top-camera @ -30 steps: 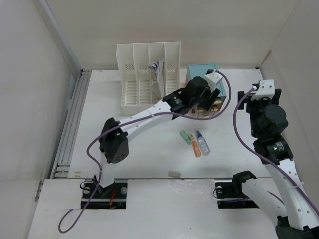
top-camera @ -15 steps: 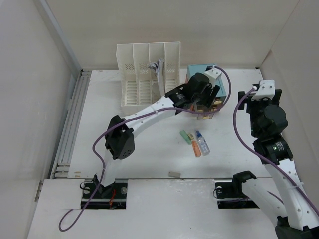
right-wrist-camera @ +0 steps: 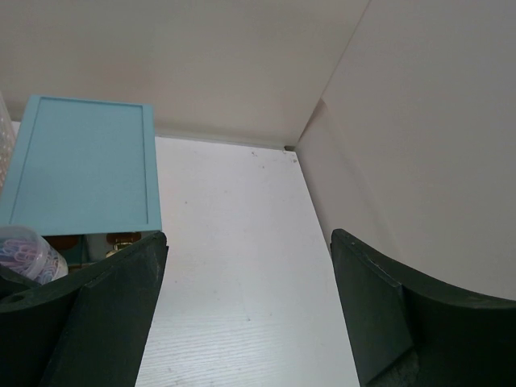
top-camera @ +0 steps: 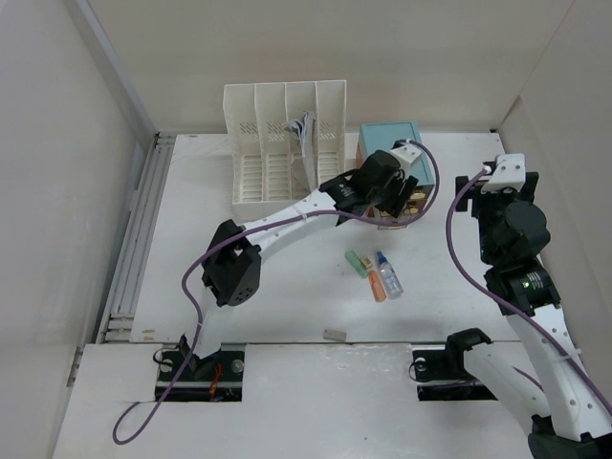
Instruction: Organize the desk
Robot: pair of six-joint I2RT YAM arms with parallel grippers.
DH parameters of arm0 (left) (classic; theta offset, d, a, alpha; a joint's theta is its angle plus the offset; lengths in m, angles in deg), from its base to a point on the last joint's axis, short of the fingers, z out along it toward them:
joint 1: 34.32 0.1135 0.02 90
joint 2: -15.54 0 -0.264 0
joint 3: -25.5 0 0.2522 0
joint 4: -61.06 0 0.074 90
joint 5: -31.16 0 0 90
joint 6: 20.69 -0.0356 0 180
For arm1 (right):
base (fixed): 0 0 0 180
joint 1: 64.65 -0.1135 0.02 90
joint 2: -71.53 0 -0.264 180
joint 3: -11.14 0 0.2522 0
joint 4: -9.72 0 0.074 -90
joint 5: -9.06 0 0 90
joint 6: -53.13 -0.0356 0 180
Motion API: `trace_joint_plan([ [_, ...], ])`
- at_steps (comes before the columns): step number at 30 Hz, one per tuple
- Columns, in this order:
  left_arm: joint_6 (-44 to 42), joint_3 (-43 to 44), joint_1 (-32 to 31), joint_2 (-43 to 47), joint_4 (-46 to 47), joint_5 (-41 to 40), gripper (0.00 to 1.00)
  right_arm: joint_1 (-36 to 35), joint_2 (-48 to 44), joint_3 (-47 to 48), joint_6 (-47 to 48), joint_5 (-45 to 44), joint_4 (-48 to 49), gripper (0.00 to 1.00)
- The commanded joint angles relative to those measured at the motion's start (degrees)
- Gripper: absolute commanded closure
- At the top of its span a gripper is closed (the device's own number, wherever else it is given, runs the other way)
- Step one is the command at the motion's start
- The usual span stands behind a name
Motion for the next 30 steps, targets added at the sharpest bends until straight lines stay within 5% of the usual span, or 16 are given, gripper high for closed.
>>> trace_joint_plan([
  [1,0.7,-0.7,0.1,1.6,2.8,1.4,0.95,0.2,-0.6,0.2,-1.0,-0.6,3.1,0.13],
  [5,0.7,-2.0,0.1,1.6,2.8,2.1,0.83,0.2,-0.6,0.2,-1.0,-0.6,3.1,0.13],
  [10,0.7,-3.1,0.1,1.6,2.8,2.2,0.55,0.2,-0.6,0.2,-1.0,-0.6,3.1,0.13],
  [12,0.7,-3.7,0.1,1.6,3.4,1.5,0.35,0.2,-0.6,0.2,-1.0,-0.6,3.1,0.13],
  [18,0.7,-2.6,0.1,2.6,3.9,-0.1,0.27,0.2,-0.6,0.2,-1.0,-0.1,3.1,0.12],
  [20,0.7,-2.0,0.1,3.2,3.9,-1.4,0.36,0.2,-0.6,0.2,-1.0,-0.1,3.1,0.12],
  [22,0.1,-2.0,0.1,3.9,4.4,-2.2,0.64,0.2,-0.6,0.2,-1.0,-0.1,3.1,0.12],
  [23,0.1,-2.0,0.1,3.9,5.0,-2.8,0.90,0.2,-0.6,0.2,-1.0,-0.1,3.1,0.12],
  [25,1.5,-2.7,0.1,6.0,5.8,-5.5,1.00,0.2,-0.6,-0.3,-1.0,0.4,3.1,0.21],
  [27,2.3,-5.1,0.1,9.6,8.3,-8.8,1.00,0.2,-0.6,-0.3,-1.0,0.4,3.1,0.40],
  [28,2.9,-8.8,0.1,11.4,9.6,-10.0,1.00,0.2,-0.6,-0.3,-1.0,1.0,3.1,0.68],
  [30,5.3,-13.3,0.1,15.3,13.6,-12.6,1.00,0.2,0.0,-0.9,0.3,2.4,3.1,0.93],
])
